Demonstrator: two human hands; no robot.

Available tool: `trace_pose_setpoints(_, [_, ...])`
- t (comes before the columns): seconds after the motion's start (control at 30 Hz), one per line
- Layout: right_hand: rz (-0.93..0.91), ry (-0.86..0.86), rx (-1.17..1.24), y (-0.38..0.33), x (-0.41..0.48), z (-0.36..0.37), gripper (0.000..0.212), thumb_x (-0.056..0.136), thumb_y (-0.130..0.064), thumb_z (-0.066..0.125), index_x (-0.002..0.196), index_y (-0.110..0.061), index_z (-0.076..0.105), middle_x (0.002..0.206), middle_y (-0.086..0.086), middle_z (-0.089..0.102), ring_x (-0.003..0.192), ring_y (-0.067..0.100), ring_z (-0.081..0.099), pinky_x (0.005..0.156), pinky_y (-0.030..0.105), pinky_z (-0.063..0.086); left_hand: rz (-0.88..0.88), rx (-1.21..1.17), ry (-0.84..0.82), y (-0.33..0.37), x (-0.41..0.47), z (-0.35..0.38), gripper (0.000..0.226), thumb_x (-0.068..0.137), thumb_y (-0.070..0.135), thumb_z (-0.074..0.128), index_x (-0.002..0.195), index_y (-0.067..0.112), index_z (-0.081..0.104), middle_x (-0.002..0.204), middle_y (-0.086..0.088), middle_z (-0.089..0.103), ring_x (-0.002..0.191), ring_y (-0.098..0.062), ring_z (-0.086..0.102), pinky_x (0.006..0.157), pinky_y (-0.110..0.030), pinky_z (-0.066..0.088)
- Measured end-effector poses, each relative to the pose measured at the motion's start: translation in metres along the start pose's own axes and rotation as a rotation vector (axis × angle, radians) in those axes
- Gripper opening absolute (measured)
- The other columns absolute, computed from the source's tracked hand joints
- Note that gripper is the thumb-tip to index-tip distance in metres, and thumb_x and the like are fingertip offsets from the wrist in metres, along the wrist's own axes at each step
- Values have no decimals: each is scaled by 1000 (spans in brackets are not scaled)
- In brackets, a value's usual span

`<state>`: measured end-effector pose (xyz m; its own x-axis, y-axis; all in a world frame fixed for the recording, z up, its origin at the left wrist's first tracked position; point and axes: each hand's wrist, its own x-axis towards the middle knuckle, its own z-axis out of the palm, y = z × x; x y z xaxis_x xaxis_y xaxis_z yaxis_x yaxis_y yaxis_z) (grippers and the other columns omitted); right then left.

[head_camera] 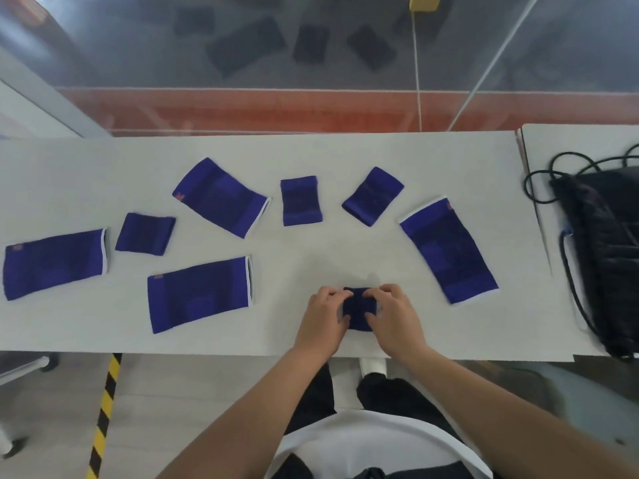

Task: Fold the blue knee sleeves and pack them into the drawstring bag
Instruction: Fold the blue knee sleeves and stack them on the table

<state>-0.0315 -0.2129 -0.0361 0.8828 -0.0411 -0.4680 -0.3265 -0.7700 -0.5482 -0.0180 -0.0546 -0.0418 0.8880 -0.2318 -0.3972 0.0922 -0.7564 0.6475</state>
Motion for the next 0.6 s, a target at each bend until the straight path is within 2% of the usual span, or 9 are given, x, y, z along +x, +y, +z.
trace_pose_setpoints(0.1, [-74,36,-220,5,-2,-1,39,92,-24,66,131,-28,61,150,3,43,137,29,36,110,44,35,90,265,35,-8,0,0,47,89,24,69,135,27,57,138,-1,53,126,-26,44,105,-39,41])
trace_pose_setpoints(0.17, [-120,64,-287,9,-3,-1,37,91,-30,68,128,-32,64,155,2,41,143,30,30,113,49,28,109,371,62,-12,0,-1,47,84,31,75,129,32,61,140,-1,55,126,-29,47,104,-45,42])
trace_pose_setpoints(0.27, [-245,111,-423,19,-4,2,33,87,-32,73,120,-31,71,148,1,52,136,28,40,106,51,35,209,477,89,-21,2,-2,44,77,33,81,119,32,69,137,-2,59,122,-32,54,99,-48,46])
trace_pose_setpoints(0.37, [-371,115,-602,27,-4,4,35,84,-30,76,119,-24,71,141,3,59,128,30,55,99,50,44,367,605,79,-27,5,-3,41,81,33,77,120,25,70,138,-3,61,129,-32,53,106,-50,44])
trace_pose_setpoints(0.5, [-362,77,-612,18,-4,-5,41,76,-33,83,114,-23,71,135,5,64,122,30,61,94,52,50,423,627,17,-32,9,-8,40,88,39,64,125,25,67,136,0,63,131,-31,52,111,-52,39])
trace_pose_setpoints(0.6, [-305,17,-473,6,-6,-17,45,86,-37,71,129,-24,63,150,3,52,136,27,50,106,49,42,396,493,-15,-29,21,-23,46,93,43,50,136,26,58,147,0,52,141,-26,40,119,-48,26])
